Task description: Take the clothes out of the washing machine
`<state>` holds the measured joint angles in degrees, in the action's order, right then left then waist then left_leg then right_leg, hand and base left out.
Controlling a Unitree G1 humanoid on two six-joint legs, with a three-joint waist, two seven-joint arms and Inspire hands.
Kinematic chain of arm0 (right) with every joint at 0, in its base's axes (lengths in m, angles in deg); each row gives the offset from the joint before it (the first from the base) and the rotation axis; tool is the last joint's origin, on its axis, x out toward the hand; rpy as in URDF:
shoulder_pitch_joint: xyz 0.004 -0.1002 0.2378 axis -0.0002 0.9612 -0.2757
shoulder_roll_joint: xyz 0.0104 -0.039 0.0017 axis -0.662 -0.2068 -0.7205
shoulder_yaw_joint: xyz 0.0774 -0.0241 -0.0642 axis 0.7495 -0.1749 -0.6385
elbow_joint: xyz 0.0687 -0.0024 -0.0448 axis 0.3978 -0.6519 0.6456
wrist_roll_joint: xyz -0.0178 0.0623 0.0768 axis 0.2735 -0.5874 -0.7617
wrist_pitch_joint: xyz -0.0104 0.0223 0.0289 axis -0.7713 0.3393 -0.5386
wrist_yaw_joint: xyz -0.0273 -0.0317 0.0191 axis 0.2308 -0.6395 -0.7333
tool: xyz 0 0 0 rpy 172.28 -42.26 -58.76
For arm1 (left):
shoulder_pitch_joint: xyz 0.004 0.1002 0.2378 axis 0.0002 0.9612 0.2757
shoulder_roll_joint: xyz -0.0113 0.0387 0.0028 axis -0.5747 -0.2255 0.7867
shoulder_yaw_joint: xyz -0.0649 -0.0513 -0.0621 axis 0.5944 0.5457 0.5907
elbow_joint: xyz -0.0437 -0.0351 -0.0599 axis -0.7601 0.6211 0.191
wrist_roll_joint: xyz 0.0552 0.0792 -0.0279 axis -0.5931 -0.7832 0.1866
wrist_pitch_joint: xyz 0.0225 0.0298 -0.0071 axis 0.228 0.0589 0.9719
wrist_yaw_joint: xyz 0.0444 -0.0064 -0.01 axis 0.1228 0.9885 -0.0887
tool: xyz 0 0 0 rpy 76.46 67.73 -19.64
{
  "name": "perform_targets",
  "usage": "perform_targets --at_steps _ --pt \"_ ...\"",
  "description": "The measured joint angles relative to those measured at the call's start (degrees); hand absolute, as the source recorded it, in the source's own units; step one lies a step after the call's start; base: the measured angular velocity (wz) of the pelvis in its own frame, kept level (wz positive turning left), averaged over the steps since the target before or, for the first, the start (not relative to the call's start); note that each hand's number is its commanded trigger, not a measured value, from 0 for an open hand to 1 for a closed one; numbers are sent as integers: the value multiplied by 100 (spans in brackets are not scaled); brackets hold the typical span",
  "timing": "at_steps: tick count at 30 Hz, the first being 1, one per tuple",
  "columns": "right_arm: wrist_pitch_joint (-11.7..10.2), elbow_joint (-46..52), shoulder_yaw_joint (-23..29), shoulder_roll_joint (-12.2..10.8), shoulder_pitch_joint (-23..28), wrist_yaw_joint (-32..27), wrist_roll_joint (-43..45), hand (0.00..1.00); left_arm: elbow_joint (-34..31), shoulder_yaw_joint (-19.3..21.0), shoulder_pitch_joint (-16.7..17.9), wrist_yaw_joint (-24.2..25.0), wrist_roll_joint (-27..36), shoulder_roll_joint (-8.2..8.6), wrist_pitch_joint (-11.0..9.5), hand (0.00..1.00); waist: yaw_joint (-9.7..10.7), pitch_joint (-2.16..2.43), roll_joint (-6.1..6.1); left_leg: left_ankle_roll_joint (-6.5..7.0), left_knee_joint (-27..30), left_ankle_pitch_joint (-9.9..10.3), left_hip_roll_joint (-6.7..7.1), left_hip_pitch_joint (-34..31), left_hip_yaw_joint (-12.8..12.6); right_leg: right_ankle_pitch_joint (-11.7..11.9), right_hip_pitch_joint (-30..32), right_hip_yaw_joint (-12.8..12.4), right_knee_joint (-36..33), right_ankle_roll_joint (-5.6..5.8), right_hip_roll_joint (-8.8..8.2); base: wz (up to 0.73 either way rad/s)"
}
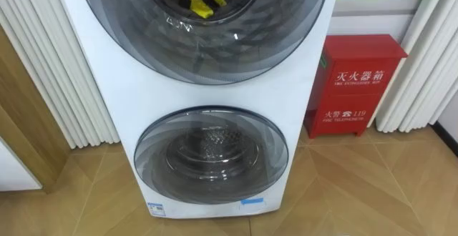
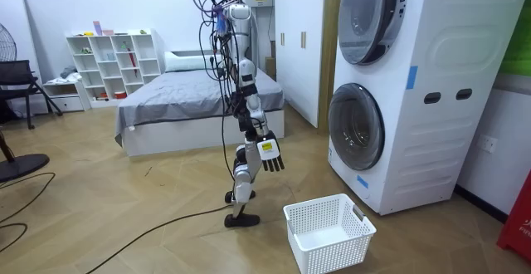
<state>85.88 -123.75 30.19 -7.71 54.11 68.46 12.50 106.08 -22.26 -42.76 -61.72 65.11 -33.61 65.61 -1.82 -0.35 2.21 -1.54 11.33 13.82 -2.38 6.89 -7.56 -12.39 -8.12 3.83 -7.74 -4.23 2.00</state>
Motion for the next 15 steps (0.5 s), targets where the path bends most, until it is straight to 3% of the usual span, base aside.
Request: perform_targets --at_steps 12,15 --pt "-5 1 -33 -6 -7 5 -46 0 4 -20 -22 -99 4 -7 -14 0 0 -18 -15 0 4 0 2 -4 -6 0 6 -24 9 0 -2 0" --pt "-8 5 -133 -4 -32 10 -140 0 5 -22 -81 -124 17 -7 -67 0 -7 -4 0 0 5 0 3 -26 -4 0 20 3 10 0 -5 3"
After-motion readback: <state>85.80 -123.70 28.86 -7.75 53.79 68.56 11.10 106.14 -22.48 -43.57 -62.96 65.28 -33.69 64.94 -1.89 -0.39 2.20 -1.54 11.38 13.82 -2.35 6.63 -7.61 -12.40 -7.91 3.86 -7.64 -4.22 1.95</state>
